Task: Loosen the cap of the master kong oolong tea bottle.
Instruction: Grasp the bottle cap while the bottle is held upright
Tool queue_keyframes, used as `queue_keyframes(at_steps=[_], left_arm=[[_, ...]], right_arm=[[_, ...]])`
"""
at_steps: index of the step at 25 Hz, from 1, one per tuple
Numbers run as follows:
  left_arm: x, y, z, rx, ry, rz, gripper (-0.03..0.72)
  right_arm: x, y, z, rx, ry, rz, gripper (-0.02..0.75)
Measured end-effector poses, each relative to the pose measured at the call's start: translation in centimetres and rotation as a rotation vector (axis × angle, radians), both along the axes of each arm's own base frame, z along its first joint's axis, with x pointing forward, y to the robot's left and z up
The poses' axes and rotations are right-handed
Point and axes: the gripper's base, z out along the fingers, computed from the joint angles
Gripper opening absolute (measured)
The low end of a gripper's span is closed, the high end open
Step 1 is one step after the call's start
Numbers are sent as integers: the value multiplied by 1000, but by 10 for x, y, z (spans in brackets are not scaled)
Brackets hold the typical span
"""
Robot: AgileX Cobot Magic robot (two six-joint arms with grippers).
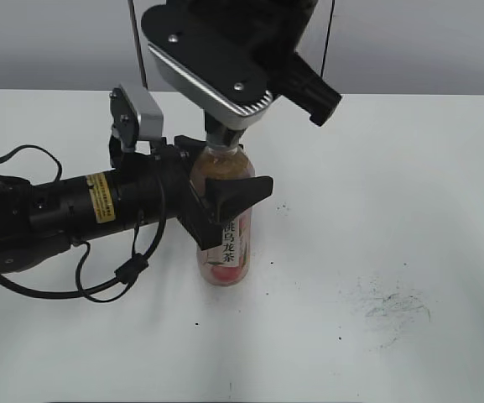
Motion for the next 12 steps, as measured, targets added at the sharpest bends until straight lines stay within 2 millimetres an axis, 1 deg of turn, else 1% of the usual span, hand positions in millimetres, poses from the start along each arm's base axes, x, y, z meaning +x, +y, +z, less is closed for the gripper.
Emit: queue_keyframes(at_steps=[1, 4, 6, 9, 12], left_arm=[[0, 0, 0, 1, -2, -1, 447], [-1, 0, 0, 3, -10, -11, 447], [-1, 0, 0, 3, -11, -12, 447], [-1, 0, 0, 4, -13, -13, 447], [-1, 0, 0, 4, -14, -14, 447]], right_arm=[[0, 0, 0, 8, 13, -41, 177], [0, 0, 0, 38, 66, -212, 295], [1, 0, 0, 63, 115, -364, 361], [1, 0, 0, 109, 204, -629, 420], [1, 0, 0, 157, 294, -900, 449]])
